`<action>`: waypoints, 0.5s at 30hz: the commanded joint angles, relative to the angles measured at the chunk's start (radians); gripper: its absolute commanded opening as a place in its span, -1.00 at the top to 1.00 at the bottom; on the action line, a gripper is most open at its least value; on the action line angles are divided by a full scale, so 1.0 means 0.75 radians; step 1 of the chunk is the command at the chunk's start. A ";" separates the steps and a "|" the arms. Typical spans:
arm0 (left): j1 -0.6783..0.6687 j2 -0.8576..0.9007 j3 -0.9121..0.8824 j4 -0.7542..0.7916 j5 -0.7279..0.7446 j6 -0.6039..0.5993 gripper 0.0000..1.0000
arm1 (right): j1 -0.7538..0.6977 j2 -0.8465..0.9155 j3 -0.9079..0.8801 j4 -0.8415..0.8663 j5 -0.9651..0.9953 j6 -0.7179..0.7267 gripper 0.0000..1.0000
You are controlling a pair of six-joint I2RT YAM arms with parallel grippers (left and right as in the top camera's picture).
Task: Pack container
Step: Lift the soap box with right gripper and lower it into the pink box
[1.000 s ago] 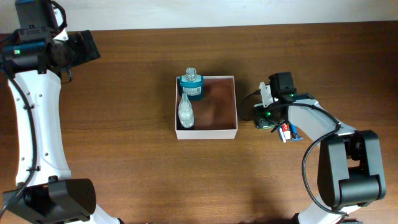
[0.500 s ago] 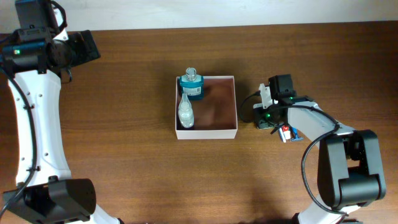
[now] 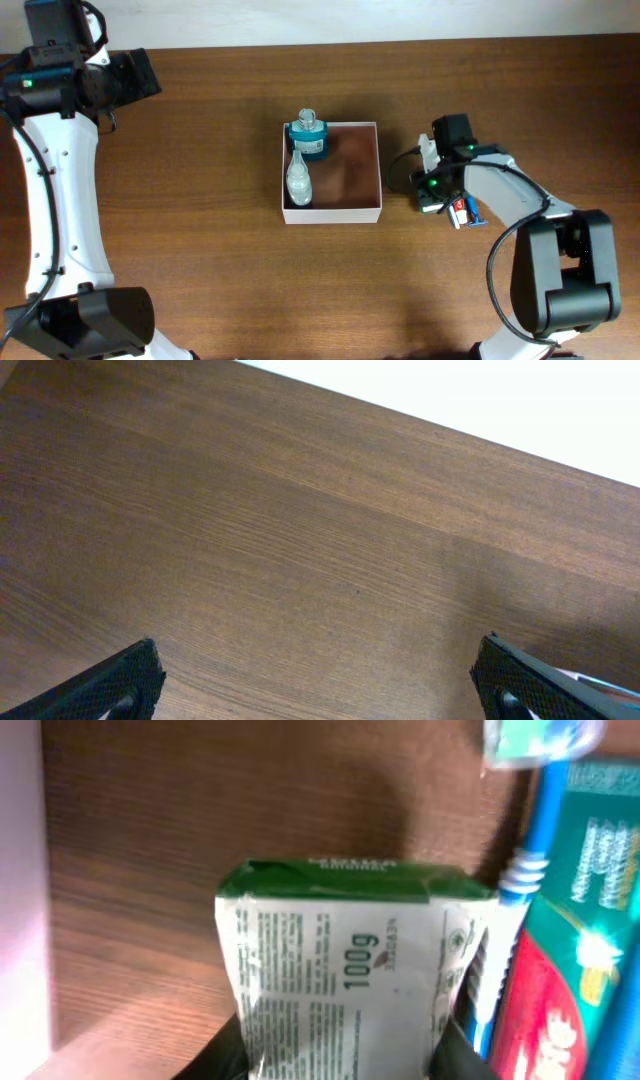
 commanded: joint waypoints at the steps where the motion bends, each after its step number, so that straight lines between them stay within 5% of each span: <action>1: 0.002 0.002 0.003 0.003 0.009 -0.007 -0.99 | 0.004 -0.128 0.217 -0.146 -0.055 0.101 0.40; 7: 0.002 0.002 0.003 0.003 0.009 -0.007 -1.00 | 0.129 -0.204 0.440 -0.316 -0.152 0.235 0.41; 15: 0.002 0.002 0.003 0.003 0.010 -0.007 -1.00 | 0.468 -0.159 0.455 -0.187 -0.074 0.398 0.41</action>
